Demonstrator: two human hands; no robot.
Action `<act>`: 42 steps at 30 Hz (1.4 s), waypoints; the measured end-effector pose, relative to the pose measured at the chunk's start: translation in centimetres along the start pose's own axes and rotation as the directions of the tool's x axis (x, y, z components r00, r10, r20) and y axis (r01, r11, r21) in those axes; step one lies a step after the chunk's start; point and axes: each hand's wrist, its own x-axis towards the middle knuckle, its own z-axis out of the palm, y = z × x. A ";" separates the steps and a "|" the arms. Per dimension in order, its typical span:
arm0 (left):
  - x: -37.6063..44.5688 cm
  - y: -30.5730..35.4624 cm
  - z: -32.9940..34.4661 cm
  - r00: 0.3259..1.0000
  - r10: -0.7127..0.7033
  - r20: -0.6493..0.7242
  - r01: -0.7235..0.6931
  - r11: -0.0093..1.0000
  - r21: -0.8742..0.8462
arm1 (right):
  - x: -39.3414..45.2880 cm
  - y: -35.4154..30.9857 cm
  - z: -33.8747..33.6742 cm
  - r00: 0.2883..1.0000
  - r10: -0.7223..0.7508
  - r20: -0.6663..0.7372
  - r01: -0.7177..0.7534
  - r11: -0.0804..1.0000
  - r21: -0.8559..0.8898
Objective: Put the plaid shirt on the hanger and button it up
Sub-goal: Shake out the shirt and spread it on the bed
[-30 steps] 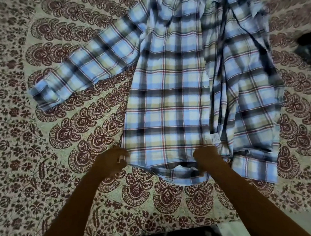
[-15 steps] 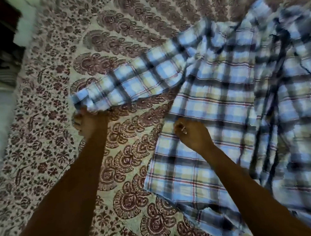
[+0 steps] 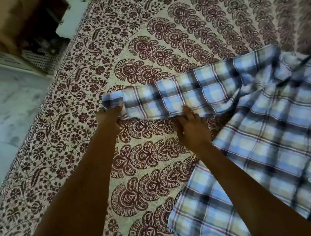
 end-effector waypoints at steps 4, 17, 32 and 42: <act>0.9 0.1 -5.3 0.976 0.134 -0.173 -0.113 0.986 0.125 | -0.2 -2.5 0.6 0.981 -0.186 -0.052 0.184 0.982 -0.031; 1.2 -1.6 -7.3 0.919 0.215 -0.331 -0.125 0.954 0.273 | -2.4 -2.0 2.0 0.981 -0.182 0.072 0.175 0.980 0.092; -8.9 -8.2 1.0 0.696 0.694 0.184 -0.556 0.358 0.750 | -13.0 6.6 1.3 0.985 0.075 -0.156 -0.056 0.991 0.121; -20.0 -18.6 12.9 0.213 0.367 0.905 -0.971 -0.025 0.239 | -24.6 18.1 1.9 0.846 0.481 -0.229 -0.423 0.868 0.260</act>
